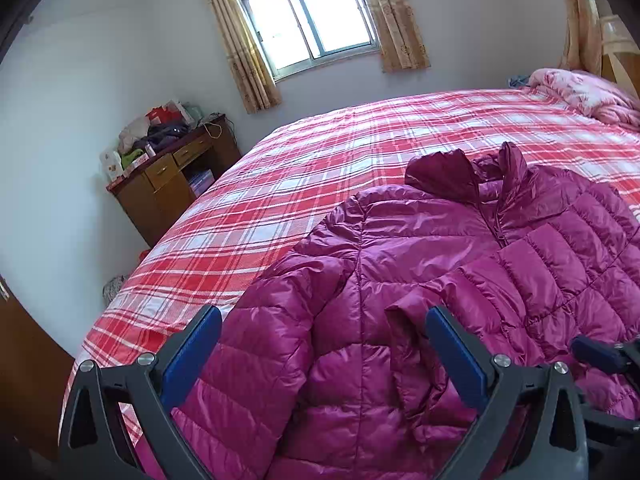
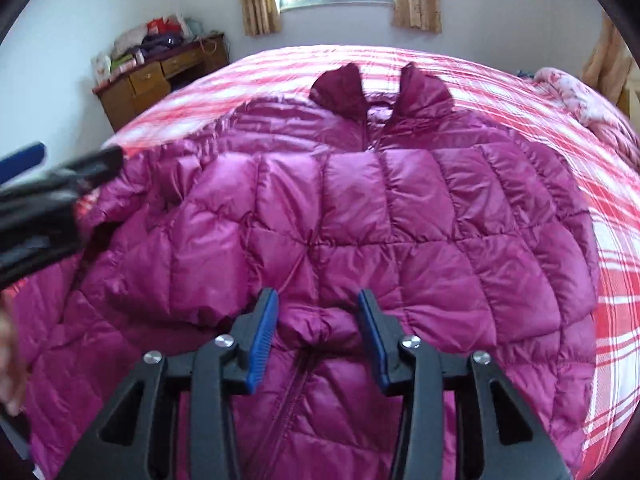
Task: Fold large clothes
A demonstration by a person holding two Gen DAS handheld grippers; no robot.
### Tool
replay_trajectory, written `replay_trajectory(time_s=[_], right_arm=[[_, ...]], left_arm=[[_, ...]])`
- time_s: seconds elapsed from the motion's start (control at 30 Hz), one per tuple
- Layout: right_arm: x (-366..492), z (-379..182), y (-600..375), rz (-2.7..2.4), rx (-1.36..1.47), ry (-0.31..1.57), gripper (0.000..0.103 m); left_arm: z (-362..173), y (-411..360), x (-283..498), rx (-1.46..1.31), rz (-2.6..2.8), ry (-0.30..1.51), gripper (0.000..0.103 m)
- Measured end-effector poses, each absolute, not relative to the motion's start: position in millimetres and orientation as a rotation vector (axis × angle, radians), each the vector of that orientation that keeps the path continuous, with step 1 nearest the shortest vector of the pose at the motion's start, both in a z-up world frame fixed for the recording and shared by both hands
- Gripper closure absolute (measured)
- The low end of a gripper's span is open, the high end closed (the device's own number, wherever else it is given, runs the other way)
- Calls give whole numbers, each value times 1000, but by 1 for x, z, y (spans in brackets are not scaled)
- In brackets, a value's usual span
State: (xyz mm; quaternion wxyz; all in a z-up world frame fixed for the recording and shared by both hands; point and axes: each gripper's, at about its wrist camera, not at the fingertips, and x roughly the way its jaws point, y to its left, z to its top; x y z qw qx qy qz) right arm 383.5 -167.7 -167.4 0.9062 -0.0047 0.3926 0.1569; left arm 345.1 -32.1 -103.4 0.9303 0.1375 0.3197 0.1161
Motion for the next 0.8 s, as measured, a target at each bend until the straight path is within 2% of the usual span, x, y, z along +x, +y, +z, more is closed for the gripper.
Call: replay_trajectory(time_s=[0.2,0.3,0.4,0.47,0.57,0.63,0.8], right_arm=[[368,-144,-215,239,82,740,42],[363,-139,-239,171,90,721,35],[369,-133,-267,74,101,722,35],[373,-127,-286,7,118,719,37],[388,-119,-313,-51,146,701,51],[397,-114,-325,-56,177,672,52],[423,-122,-315,9,153,660,53]], left_arm=[[-160,-39,378,494,341,723,1],[-163,-10,384,445,381,757,1],[-152,9,385,354,360,800,1],[-135,8,380,331,366,765,1],[-103,-5,368,263,301,677,1],[-91,-20,364,237,243,637,1],[-114,-62,383,307,189,658,1]])
